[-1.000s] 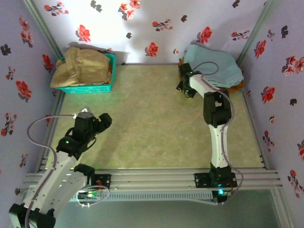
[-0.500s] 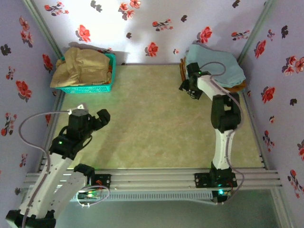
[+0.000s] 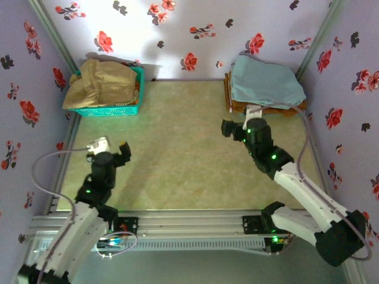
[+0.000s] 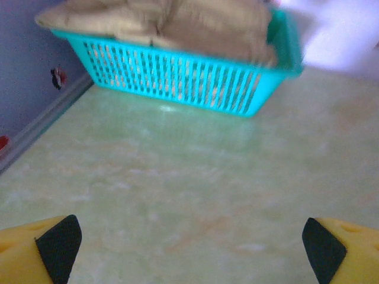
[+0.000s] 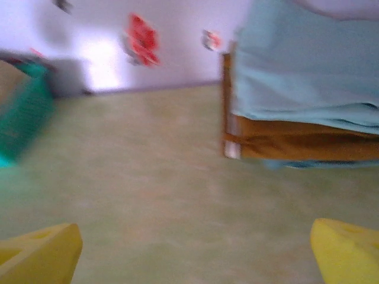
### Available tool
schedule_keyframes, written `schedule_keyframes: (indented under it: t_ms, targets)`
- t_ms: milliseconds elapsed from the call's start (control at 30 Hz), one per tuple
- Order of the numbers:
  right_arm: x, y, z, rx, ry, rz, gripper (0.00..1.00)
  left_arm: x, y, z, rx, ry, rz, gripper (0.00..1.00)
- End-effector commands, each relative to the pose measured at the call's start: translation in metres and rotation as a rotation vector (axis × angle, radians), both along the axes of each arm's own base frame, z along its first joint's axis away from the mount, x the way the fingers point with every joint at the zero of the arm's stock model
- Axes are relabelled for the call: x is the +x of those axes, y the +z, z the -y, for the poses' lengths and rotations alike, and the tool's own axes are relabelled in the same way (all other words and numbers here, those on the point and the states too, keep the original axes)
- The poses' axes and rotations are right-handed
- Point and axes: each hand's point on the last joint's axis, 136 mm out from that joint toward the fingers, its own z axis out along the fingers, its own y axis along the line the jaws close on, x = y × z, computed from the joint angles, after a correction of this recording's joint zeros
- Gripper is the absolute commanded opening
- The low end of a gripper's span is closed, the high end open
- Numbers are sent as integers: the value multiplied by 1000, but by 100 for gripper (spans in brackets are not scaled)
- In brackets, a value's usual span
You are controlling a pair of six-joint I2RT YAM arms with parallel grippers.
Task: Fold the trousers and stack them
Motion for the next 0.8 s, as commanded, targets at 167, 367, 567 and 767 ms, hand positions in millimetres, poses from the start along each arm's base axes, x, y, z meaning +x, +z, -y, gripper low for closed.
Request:
schedule_keyframes:
  t_ms: [167,367,567,767]
  targets:
    - [17,-63,93,-151,-188,154,99,60,-6,-30,83,68,190,100]
    - [25,-91,127,-98,-322,258,99,86,-14,-33,96,-26,133,100]
    - [39,-114,139,-103,-382,225,99,102,-39,-40,57,-32,98,100]
    - [62,-126,158,-64,-450,58,99,126,-44,-34,64,-74,0,100]
